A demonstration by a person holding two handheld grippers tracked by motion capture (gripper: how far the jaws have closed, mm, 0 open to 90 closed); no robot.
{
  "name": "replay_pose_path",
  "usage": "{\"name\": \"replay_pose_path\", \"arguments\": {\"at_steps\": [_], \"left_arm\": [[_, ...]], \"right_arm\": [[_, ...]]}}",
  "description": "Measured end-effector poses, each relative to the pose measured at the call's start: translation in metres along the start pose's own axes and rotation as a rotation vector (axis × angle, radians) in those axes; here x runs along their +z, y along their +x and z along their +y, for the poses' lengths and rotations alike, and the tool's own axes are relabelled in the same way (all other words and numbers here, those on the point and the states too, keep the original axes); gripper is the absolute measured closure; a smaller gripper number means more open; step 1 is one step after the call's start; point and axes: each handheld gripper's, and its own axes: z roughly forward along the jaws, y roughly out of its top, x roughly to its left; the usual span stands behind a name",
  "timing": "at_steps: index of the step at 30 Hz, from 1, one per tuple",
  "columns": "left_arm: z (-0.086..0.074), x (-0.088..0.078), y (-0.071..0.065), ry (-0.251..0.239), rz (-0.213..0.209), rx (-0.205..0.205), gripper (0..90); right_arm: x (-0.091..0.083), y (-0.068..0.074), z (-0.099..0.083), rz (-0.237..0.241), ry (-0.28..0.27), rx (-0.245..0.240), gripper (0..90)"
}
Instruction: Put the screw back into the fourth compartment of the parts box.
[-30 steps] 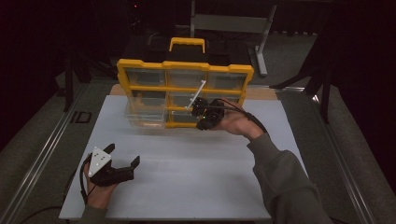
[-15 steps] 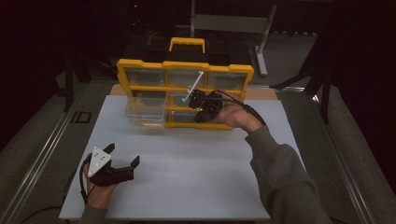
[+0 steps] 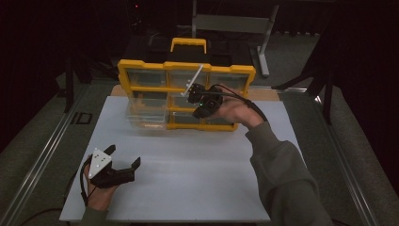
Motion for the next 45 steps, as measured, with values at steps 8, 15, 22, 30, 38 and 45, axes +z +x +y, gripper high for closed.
{"name": "replay_pose_path", "arguments": {"at_steps": [8,15,22,30,38,45], "left_arm": [[0.0,0.0,0.0,-0.002,0.0,0.0,0.2],[0.0,-0.001,0.001,-0.004,0.001,-0.002,0.3],[0.0,0.0,0.001,-0.002,0.001,-0.003,0.2],[0.001,-0.001,0.001,-0.005,0.001,-0.001,0.2],[0.001,-0.001,0.001,-0.007,0.002,-0.001,0.2],[0.001,-0.001,0.001,-0.007,0.0,-0.002,0.2]], "right_arm": [[-0.005,0.0,0.008,-0.001,-0.01,-0.025,88.1],[-0.006,0.0,0.017,0.001,-0.018,-0.048,88.1],[-0.009,-0.001,0.023,0.002,-0.037,-0.037,88.1],[-0.013,-0.001,0.034,0.004,-0.057,-0.037,88.1],[-0.013,0.001,0.043,0.001,-0.059,-0.056,88.1],[-0.013,0.003,0.05,-0.007,-0.07,-0.07,88.1]]}}
